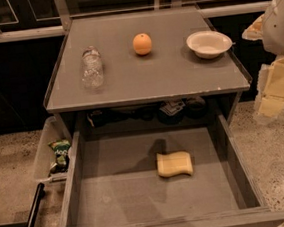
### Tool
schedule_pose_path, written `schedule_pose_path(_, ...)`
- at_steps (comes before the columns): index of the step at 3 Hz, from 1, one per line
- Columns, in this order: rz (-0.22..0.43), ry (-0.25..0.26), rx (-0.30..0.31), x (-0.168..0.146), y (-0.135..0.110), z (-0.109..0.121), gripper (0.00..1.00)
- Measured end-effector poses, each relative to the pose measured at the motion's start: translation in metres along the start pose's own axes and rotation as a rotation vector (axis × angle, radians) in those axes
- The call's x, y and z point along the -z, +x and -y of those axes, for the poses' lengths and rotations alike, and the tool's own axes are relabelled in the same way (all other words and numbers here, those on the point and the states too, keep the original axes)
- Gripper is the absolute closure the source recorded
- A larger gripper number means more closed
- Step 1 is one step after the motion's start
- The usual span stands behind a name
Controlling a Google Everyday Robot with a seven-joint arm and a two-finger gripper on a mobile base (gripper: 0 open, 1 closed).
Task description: Pick sponge from top drawer and place on counter
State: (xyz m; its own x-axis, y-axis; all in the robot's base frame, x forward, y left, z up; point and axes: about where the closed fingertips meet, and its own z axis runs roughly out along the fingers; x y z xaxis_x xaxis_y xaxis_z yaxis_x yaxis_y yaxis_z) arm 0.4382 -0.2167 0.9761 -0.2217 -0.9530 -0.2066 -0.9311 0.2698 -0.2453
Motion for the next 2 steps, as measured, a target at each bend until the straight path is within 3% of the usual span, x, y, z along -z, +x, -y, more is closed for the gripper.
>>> schedule_pose_path(1,-0.003,0.001,-0.005,-0.002,0.000,0.001,0.00)
schedule_pose_path(2,-0.018,-0.050,-0.009,-0.035,0.007,-0.017,0.00)
